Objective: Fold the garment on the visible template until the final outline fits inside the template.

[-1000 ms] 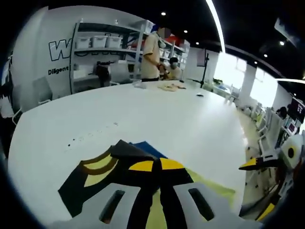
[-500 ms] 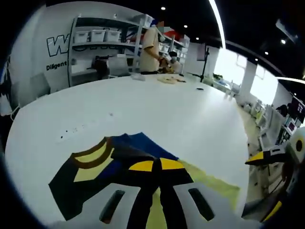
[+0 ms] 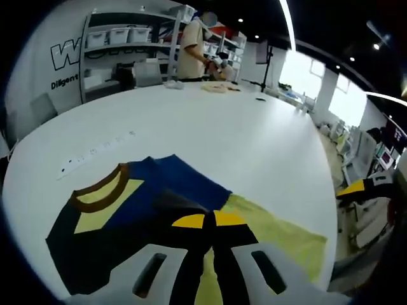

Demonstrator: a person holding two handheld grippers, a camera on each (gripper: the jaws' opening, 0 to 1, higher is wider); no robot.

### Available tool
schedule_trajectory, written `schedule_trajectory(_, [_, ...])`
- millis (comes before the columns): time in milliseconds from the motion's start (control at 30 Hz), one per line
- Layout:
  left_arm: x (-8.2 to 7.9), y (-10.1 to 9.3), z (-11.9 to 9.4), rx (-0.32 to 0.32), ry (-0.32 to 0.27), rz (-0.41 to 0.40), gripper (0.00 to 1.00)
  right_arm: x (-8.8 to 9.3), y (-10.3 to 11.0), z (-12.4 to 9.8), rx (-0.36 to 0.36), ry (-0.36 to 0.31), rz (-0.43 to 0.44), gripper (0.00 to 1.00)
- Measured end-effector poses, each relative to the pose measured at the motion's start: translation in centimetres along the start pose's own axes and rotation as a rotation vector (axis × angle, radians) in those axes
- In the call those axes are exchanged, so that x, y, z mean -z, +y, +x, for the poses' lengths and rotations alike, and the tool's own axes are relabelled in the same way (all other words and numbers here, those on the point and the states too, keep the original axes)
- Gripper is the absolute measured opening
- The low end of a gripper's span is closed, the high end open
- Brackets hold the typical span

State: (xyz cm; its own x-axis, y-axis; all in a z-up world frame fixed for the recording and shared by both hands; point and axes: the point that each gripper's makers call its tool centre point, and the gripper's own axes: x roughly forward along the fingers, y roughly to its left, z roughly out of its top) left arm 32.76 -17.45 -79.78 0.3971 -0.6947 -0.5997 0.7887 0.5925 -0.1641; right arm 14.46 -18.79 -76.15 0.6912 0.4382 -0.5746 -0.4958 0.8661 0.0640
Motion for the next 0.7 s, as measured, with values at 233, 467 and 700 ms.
schedule_trajectory(233, [1.4,0.1,1.2,0.026,0.002,-0.08,0.03,0.0,-0.1,0.0,-0.002,0.004,0.003,0.99])
schedule_trajectory(467, [1.8,-0.5,2.1,0.054,0.005,-0.083,0.03,0.1,-0.3,-0.1,0.002,-0.001,0.01,0.99])
schedule_trajectory(700, [1.7,-1.0,2.5,0.096,-0.013,-0.1,0.02,0.2,-0.6,-0.3,0.008,-0.005,0.022,0.99])
